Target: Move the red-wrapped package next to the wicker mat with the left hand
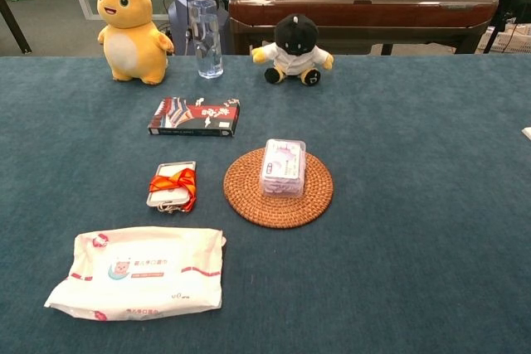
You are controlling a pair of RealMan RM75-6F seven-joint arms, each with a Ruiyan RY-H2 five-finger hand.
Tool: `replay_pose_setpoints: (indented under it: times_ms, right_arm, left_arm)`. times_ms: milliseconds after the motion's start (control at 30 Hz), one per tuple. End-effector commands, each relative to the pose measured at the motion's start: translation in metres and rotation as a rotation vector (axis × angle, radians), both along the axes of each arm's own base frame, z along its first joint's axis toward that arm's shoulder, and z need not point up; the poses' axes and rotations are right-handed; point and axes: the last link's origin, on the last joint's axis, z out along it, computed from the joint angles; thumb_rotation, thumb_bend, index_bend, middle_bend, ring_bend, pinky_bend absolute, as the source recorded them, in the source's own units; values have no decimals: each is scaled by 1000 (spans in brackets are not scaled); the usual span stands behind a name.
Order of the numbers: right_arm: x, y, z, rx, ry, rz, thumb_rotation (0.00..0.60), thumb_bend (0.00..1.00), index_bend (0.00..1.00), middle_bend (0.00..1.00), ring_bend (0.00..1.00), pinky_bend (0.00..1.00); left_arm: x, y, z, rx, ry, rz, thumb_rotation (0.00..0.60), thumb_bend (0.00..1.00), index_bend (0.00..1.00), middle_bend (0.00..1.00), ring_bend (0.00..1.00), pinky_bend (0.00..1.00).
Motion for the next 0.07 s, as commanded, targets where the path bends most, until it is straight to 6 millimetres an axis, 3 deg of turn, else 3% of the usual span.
replay_pose_setpoints:
  times_ms: [33,67]
  right_arm:
    - [0,0,0,7,3,-4,600,61,361,339,202,401]
    - [1,-1,0,8,5,-2,600,61,361,339,202,401]
  left_arm:
    - [-1,0,-1,-8,-3,4,600,0,348,523,461,632]
    - [-1,0,-2,-11,1,3,600,0,348,523,461,632]
